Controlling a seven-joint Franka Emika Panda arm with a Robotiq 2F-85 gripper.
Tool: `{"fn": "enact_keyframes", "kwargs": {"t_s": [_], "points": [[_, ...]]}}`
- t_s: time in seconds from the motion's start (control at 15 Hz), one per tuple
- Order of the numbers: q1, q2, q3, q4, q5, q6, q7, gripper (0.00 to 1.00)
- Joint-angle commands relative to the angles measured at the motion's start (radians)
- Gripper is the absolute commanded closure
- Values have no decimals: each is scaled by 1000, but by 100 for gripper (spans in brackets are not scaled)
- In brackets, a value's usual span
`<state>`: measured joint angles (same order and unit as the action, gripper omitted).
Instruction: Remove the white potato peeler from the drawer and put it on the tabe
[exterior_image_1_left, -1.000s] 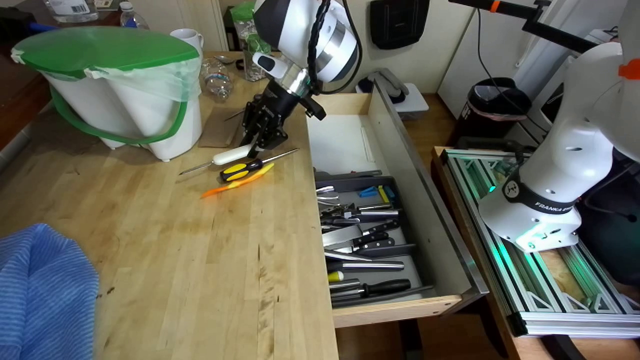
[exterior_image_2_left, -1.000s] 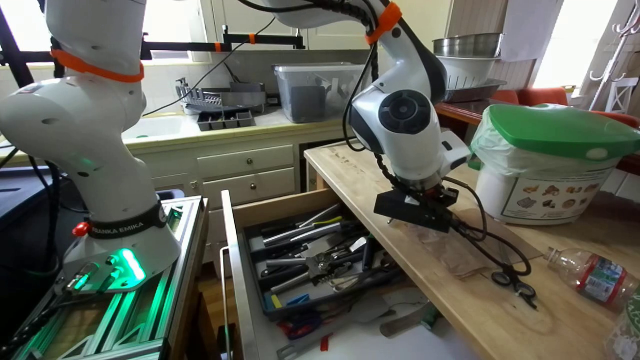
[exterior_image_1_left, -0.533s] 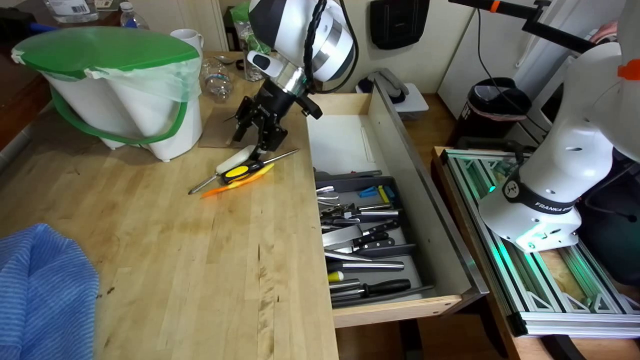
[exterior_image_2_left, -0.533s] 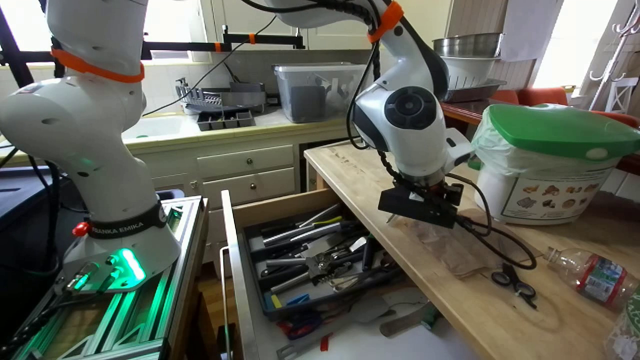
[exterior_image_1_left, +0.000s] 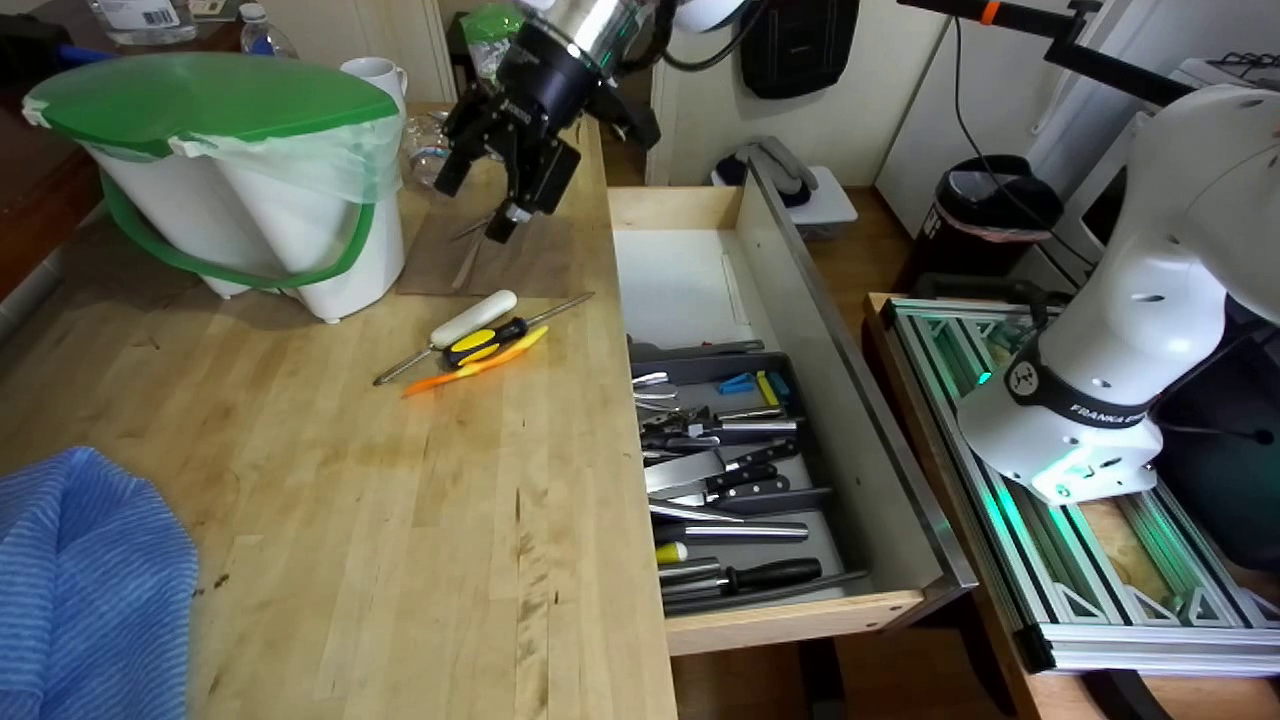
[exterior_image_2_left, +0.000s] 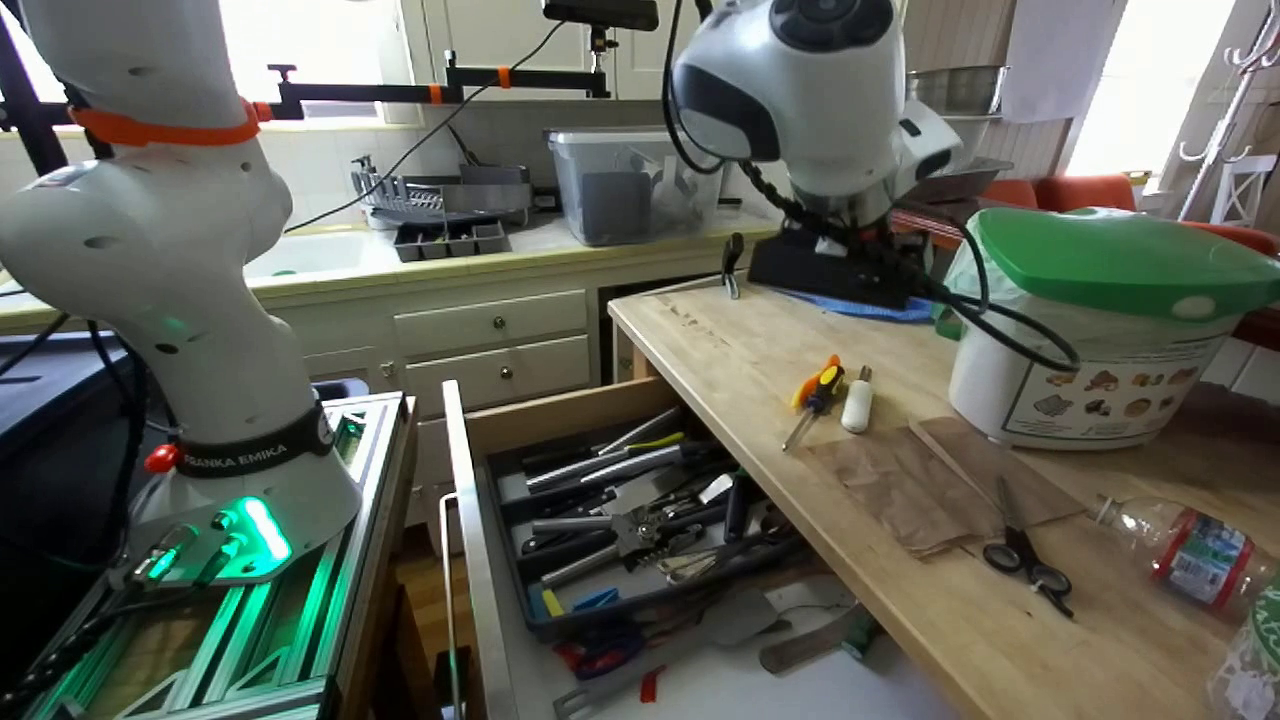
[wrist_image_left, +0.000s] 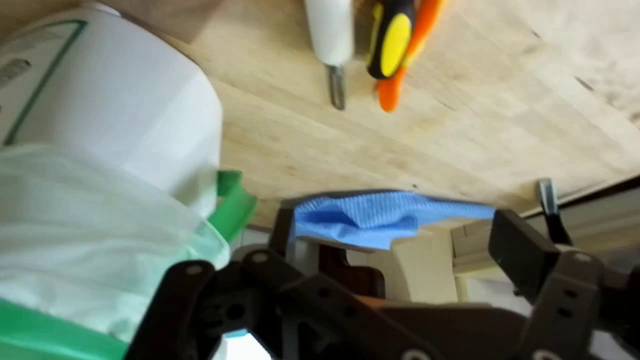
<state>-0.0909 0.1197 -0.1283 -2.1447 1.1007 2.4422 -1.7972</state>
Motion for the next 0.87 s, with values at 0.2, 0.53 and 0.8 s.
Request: {"fn": "enact_keyframes", "kwargs": {"t_s": [0.2,0.53,0.8], "points": [[-15,-385,5,-225,-269,-312,500,0],[-12,-453,4,-236,-305,-346,614,0],[-3,-445,-7,-234,-303,-346,604,0]]}}
